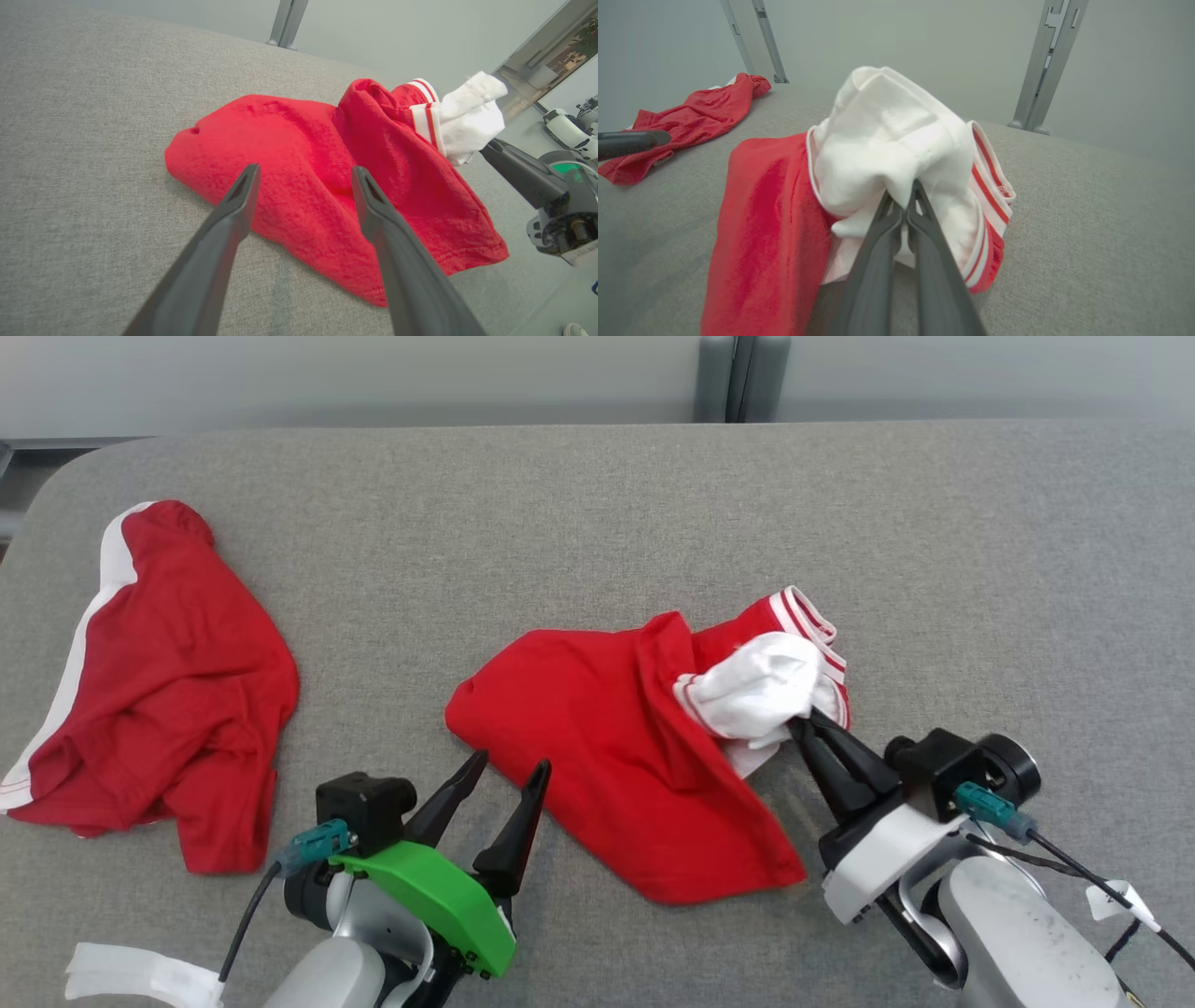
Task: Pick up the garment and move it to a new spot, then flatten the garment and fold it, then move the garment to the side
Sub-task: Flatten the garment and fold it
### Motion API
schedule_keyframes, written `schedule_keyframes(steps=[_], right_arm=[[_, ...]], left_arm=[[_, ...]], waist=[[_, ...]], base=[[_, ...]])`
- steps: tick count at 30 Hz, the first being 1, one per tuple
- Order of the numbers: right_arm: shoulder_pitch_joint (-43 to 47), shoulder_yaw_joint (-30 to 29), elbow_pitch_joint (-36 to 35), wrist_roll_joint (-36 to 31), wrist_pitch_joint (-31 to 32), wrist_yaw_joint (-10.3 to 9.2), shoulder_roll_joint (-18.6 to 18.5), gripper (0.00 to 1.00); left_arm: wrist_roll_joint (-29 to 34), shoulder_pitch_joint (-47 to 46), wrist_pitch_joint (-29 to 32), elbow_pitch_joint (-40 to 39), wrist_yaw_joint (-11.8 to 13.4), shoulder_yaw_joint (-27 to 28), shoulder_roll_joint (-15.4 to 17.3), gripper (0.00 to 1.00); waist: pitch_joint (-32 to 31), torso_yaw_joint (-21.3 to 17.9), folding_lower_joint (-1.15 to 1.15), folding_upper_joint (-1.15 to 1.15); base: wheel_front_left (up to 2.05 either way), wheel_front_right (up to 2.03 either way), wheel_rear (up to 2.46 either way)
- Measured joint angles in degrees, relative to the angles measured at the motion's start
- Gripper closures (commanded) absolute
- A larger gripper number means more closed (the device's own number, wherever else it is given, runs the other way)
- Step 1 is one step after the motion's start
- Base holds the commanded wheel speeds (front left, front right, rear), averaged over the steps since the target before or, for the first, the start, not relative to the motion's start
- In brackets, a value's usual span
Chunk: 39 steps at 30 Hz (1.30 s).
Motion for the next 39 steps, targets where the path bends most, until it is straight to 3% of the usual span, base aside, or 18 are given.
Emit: schedule_keyframes(steps=[6, 12, 20, 26, 34, 39], right_arm=[[-3.1, 11.5, -6.1, -0.3, 1.5, 0.07, -6.7, 1.0], [-9.6, 15.1, -15.9, 4.1, 6.5, 0.07, -12.0, 1.0], [-19.3, 11.8, -24.3, 9.5, 13.6, 0.08, -17.0, 1.0], [-25.4, 7.7, -24.2, 11.9, 20.6, 0.08, -21.5, 1.0], [-26.9, 7.6, -22.9, 15.4, 29.8, 0.08, -23.8, 1.0], [-26.5, 9.0, -20.5, 18.1, 35.7, 0.08, -26.6, 1.0]], left_arm=[[-0.2, 0.7, 0.0, 0.6, 0.2, -0.1, -0.3, 0.0], [-0.6, 0.9, -0.3, 1.0, -0.3, -1.6, -2.1, 0.0], [-0.7, 1.6, -0.5, 2.0, -0.6, -3.1, -3.6, 0.0], [-0.7, 1.8, -0.6, 2.4, -1.3, -4.7, -4.3, 0.0], [-0.7, 2.0, -1.0, 2.8, -1.5, -5.7, -5.3, 0.0], [-4.1, 2.2, 0.2, 2.7, -4.4, -8.4, -5.9, 0.0]], waist=[[-1.2, -0.6, 0.0, 0.0], [-2.7, -0.4, 0.0, 0.0], [-4.5, 1.1, 0.0, 0.0], [-5.5, 2.1, 0.0, 0.0], [-6.4, 2.7, 0.0, 0.0], [-6.0, 2.0, 0.0, 0.0]], base=[[0.0, 0.0, 0.0], [0.0, 0.0, 0.0], [0.0, 0.0, 0.0], [0.0, 0.0, 0.0], [0.0, 0.0, 0.0], [0.0, 0.0, 0.0]])
